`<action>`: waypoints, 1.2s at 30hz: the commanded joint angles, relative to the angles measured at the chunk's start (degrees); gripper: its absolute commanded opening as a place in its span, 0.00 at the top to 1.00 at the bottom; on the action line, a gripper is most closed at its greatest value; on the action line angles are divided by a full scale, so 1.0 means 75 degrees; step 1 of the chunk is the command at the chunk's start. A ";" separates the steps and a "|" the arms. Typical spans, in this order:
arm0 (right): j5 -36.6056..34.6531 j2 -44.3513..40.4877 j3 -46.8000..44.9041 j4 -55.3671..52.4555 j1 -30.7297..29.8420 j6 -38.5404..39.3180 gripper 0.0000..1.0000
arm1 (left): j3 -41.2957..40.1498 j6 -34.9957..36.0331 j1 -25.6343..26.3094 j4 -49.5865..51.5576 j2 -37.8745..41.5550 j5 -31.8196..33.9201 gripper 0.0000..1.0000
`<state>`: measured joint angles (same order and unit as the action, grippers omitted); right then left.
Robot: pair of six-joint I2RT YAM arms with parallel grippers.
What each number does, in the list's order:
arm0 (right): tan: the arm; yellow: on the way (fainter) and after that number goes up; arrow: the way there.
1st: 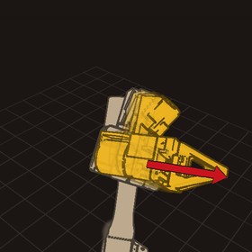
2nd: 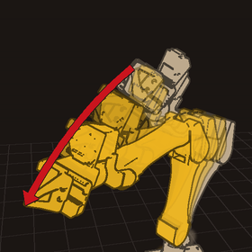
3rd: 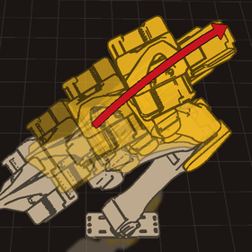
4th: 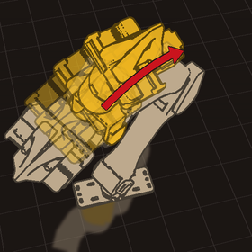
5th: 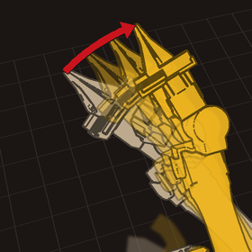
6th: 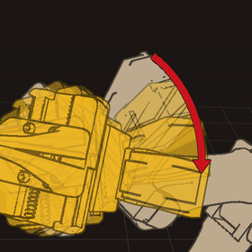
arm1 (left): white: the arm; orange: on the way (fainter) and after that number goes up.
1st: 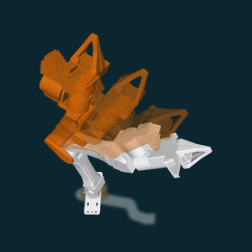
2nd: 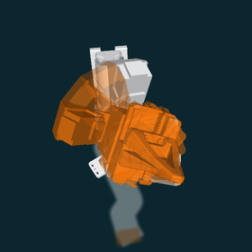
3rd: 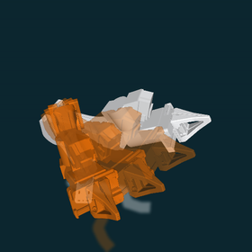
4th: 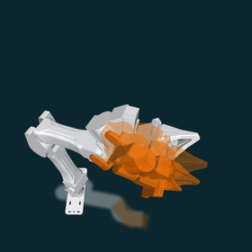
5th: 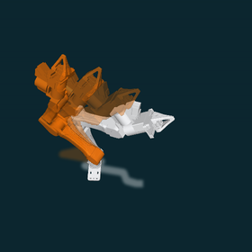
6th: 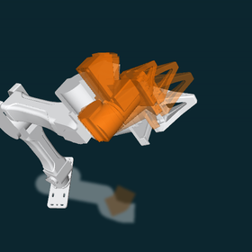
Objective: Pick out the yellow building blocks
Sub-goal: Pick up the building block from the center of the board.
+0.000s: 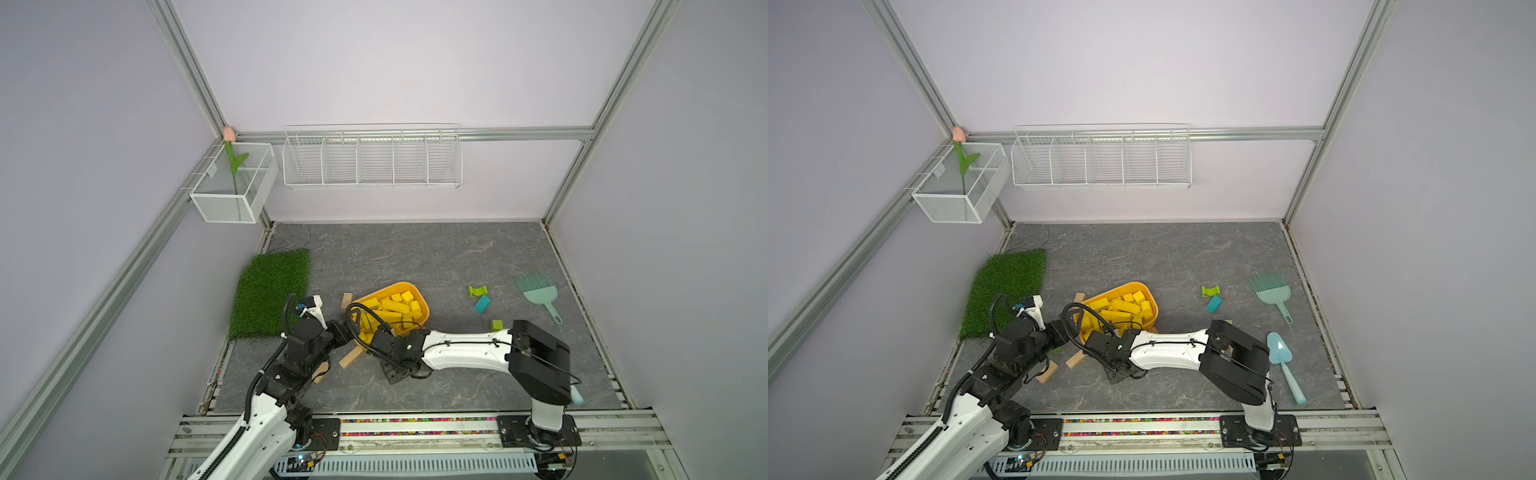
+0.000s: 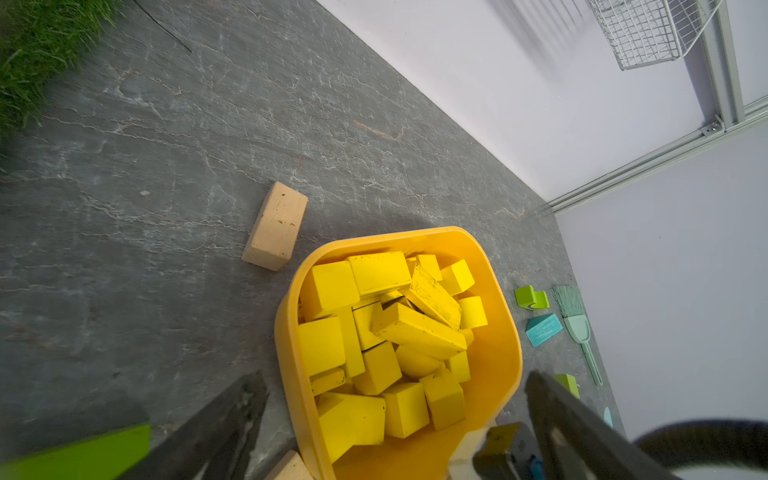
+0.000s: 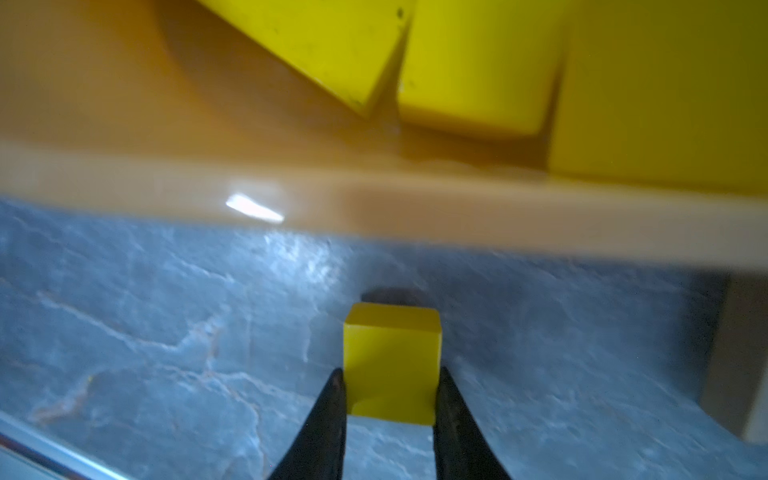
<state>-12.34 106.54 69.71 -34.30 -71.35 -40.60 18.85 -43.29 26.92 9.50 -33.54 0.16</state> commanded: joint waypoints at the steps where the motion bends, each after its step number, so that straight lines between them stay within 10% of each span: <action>1: -0.0268 -0.0842 -0.0451 -0.0335 0.0009 -0.0208 0.76 | 0.0029 -0.0145 -0.0062 -0.0001 0.0007 0.0025 0.00; 16: -0.1000 -0.2790 -0.0529 -0.1487 0.0686 0.0344 0.71 | 0.0045 -0.0153 -0.0097 -0.0012 -0.0063 -0.0008 0.00; 36: -0.0082 -0.1498 0.1589 -0.1370 0.1555 0.1367 0.70 | 0.0006 -0.0181 -0.0177 -0.0059 -0.0087 -0.0061 0.00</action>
<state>-15.64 93.41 79.96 -45.21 -60.07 -31.68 18.85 -43.92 26.06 9.50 -34.17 -0.05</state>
